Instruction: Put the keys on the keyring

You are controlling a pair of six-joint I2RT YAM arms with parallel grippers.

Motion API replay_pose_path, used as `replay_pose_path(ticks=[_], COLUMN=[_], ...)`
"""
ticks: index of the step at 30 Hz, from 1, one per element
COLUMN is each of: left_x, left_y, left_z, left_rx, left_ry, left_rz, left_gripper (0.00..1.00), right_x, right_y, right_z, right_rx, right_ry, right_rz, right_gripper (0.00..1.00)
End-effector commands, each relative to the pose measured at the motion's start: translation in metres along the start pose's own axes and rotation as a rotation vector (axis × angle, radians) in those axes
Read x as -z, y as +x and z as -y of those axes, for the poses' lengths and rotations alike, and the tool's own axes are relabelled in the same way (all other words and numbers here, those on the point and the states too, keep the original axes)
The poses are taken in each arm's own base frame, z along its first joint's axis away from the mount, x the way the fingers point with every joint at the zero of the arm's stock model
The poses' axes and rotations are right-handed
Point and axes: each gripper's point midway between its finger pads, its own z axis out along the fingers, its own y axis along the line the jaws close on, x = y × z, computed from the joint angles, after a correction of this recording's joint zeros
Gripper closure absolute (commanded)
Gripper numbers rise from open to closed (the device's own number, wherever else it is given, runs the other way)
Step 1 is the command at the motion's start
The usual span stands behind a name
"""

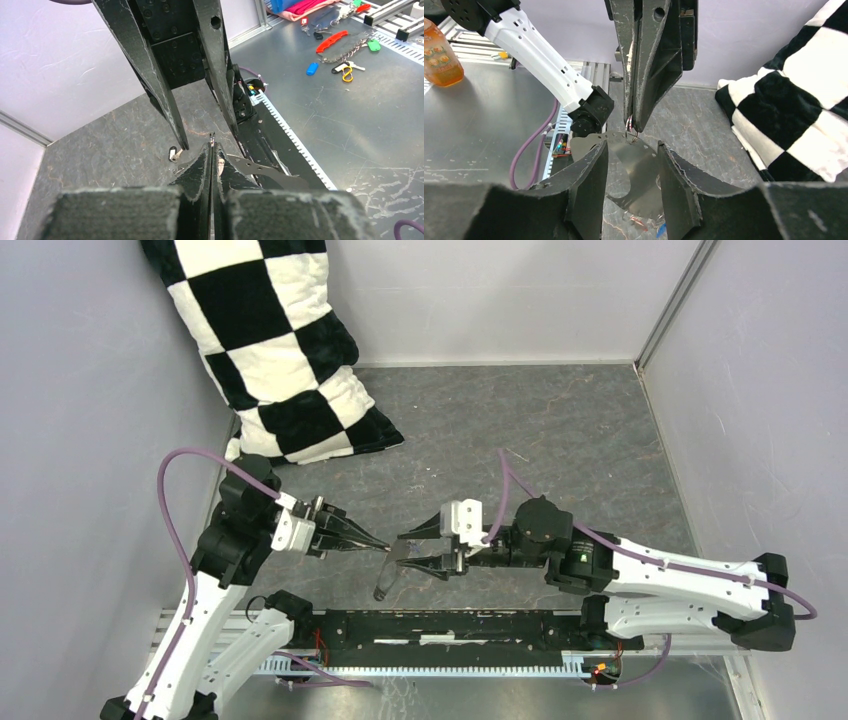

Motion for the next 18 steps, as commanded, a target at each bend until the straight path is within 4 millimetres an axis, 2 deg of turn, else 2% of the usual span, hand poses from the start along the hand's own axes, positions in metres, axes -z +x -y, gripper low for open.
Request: replay_pose_path(ticks=[1,4,10,16,18], left_x=[0.001,0.002,0.003,0.003,0.003], left_y=[0.001,0.006,0.01,0.012,0.013], left_z=[-0.004,-0.007,-0.005,-0.006,-0.006], left_rx=[-0.032,-0.025,-0.007,0.001,0.007], left_ry=[-0.025,-0.051,-0.058,-0.062,-0.062], left_rz=[-0.019,-0.04,-0.05,-0.055,-0.055], left_gripper=[0.98,0.98,0.98,0.98,0.98], right_x=[-0.01,-0.013,-0.014,-0.014,-0.014], right_y=[-0.012,-0.015,-0.015,-0.011,-0.011], right_z=[0.007,0.01,0.019,0.023,0.023], right_rx=[-0.006,-0.002,0.0,-0.005,-0.005], right_ry=[0.016,0.031,0.077,0.098,0.1], right_rz=[0.004,0.008,0.006,-0.02,-0.02], right_gripper=[0.53,0.55,0.69,0.71,0.76])
